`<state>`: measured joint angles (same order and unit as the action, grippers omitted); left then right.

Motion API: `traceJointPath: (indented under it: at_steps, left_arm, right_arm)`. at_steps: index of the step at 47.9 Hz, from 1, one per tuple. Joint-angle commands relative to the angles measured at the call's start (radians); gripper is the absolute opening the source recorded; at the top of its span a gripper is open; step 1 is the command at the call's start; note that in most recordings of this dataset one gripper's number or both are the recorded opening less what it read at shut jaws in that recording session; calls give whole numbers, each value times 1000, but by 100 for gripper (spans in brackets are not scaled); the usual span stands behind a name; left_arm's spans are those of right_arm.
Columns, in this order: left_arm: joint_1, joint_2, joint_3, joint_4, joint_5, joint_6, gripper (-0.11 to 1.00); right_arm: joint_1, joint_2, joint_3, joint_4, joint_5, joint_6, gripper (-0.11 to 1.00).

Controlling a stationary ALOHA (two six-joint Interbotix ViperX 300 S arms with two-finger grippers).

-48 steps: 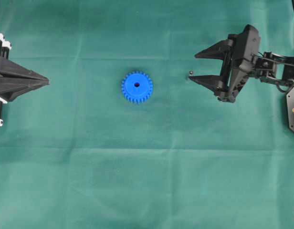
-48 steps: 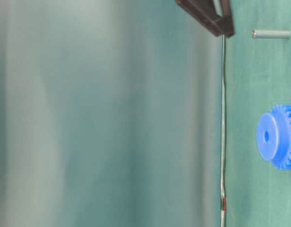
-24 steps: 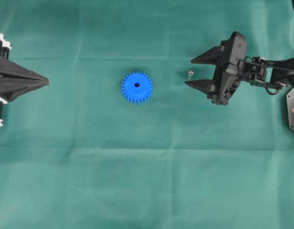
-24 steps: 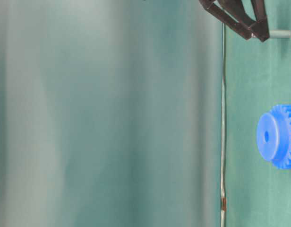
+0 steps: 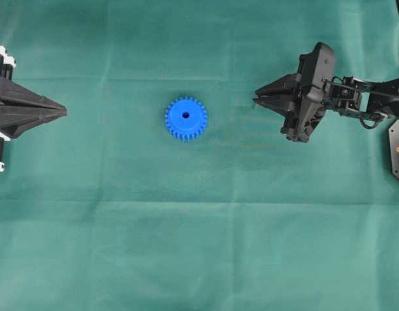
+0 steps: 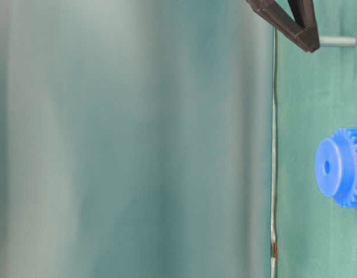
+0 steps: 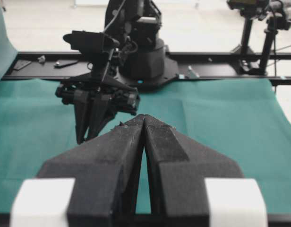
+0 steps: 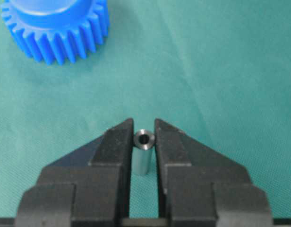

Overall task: Insert the shaft placed at a random location into the center hole of the medium gear at another random location.
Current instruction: 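Close the right gripper on the silver shaft and lift it, then carry the shaft left over the blue gear's center hole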

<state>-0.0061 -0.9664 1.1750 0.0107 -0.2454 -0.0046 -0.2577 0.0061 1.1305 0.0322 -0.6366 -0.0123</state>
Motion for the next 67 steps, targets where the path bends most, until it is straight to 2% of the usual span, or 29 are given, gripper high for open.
traceJointPath:
  at_steps: [1, 20, 42, 67]
  left_arm:
    - [-3, 9, -20, 3, -3, -2, 0]
    - [-3, 8, -20, 3, 5, -3, 0]
    - [-3, 8, -21, 3, 5, -12, 0]
    - [-2, 8, -20, 3, 12, -15, 0]
  right_arm:
    - [5, -9, -14, -3, -8, 8, 13]
    - [9, -35, -23, -2, 20, 11, 13]
    - [20, -298, -101, -3, 331, 6, 13]
    - [31, -278, -123, 0, 342, 8, 13]
